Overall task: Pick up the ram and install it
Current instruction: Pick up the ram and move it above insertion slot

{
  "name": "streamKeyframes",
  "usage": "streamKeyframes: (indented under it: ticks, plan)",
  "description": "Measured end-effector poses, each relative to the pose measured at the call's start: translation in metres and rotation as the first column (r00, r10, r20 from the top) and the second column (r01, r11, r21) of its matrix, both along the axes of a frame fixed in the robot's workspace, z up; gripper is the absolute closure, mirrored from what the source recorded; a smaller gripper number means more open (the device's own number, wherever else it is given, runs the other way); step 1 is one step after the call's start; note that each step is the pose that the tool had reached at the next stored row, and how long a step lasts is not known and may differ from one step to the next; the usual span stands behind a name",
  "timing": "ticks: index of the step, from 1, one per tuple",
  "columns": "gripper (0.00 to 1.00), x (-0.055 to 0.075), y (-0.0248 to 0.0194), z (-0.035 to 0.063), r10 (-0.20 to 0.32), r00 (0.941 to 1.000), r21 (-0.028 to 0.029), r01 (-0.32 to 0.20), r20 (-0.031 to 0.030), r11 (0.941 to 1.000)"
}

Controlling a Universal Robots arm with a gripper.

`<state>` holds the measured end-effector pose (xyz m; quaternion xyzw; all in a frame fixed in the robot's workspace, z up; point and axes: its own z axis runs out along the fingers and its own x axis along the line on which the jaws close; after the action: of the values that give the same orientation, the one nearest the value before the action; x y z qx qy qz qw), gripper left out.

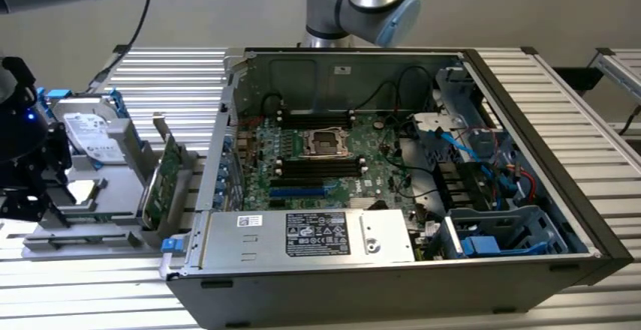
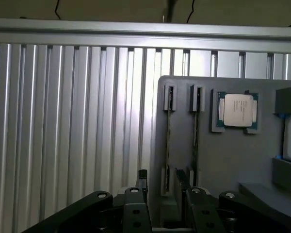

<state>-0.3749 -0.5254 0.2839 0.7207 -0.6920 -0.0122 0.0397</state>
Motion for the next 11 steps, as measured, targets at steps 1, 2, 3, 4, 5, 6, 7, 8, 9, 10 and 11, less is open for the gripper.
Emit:
streamKeyframes:
  ticks: [1,2,3,4,5,6,7,8,9,10,11]
  plan:
    - [0.64,0.000,-0.0003,-0.0019,0.003,1.0000,0.0002,-0.003,0.0002,1.0000]
    - [0.64,-0.001,-0.0006,-0.0037,0.006,1.0000,0.0002,-0.006,0.0002,1.0000]
    - [0.64,-0.001,-0.0008,-0.0055,0.009,1.0000,0.0001,-0.009,0.0001,1.0000]
    - [0.64,-0.001,-0.0010,-0.0073,0.012,0.9999,0.0001,-0.012,0.0001,0.9999]
    - [0.64,-0.002,-0.0011,-0.0092,0.013,0.9999,0.0001,-0.013,0.0000,0.9999]
    - [0.64,-0.002,-0.0011,-0.0110,0.015,0.9999,0.0002,-0.015,0.0001,0.9999]
    - [0.64,-0.002,-0.0012,-0.0128,0.017,0.9999,0.0004,-0.017,0.0001,0.9999]
    - [0.64,-0.002,-0.0012,-0.0147,0.018,0.9998,0.0008,-0.018,0.0002,0.9998]
    - [0.64,-0.002,-0.0012,-0.0165,0.020,0.9998,0.0011,-0.020,0.0003,0.9998]
    - [0.64,-0.002,-0.0012,-0.0183,0.021,0.9998,0.0013,-0.021,0.0002,0.9998]
    - [0.64,-0.002,-0.0012,-0.0201,0.023,0.9997,0.0016,-0.023,0.0002,0.9997]
